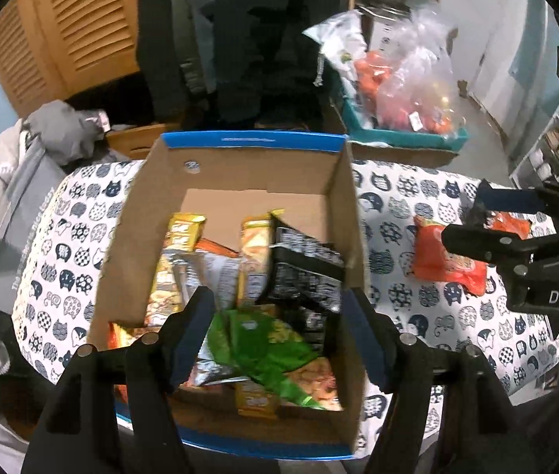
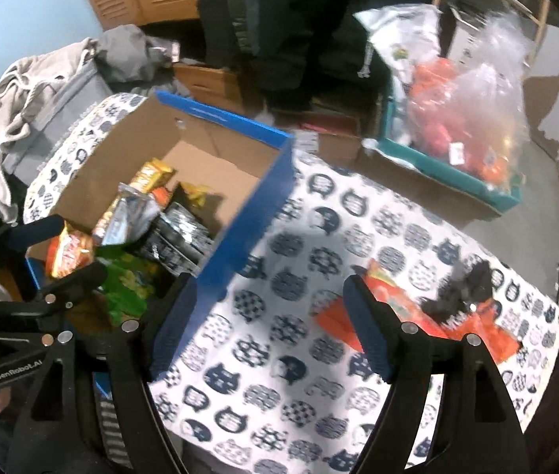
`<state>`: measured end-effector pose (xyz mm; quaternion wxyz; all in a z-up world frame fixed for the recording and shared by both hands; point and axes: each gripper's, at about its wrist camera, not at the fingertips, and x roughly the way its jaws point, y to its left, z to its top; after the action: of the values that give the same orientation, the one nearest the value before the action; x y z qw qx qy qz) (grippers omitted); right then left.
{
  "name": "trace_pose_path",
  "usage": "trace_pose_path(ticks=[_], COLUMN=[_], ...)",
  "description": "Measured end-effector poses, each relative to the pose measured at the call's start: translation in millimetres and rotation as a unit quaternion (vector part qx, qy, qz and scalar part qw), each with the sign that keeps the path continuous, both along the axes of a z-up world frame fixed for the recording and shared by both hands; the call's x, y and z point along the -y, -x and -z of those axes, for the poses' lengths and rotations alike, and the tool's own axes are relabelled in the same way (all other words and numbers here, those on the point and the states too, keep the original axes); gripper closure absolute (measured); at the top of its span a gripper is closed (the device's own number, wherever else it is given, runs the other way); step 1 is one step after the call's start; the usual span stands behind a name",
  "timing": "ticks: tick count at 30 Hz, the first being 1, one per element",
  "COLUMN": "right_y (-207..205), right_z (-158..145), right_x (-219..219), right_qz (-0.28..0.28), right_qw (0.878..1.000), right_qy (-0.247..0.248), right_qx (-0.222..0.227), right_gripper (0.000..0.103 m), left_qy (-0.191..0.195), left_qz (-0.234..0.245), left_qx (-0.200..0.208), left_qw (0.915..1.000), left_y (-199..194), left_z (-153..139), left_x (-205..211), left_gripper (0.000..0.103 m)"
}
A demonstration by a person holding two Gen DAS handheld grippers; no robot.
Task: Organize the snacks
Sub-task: 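Move both tools back toward the red bags on the table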
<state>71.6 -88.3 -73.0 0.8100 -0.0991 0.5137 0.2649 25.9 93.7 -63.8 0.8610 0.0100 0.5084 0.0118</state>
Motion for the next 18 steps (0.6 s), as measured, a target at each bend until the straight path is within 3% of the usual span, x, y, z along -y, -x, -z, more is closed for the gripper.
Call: trace_pose_path(ticks=[18], right_y=[-18.0], right_z=[1.1], right_x=[114.1], right_qz=[0.035], right_qw=[0.998], right_qy=[0.051], right_qx=[0.014], right_gripper=[0.024], left_qy=[0.032], left_qz=[0.026], left_qx=[-0.055], left_qw=[0.9977], left_y=[-18.3], left_z=[10.0], left_x=[77.5], left_gripper=[0.03])
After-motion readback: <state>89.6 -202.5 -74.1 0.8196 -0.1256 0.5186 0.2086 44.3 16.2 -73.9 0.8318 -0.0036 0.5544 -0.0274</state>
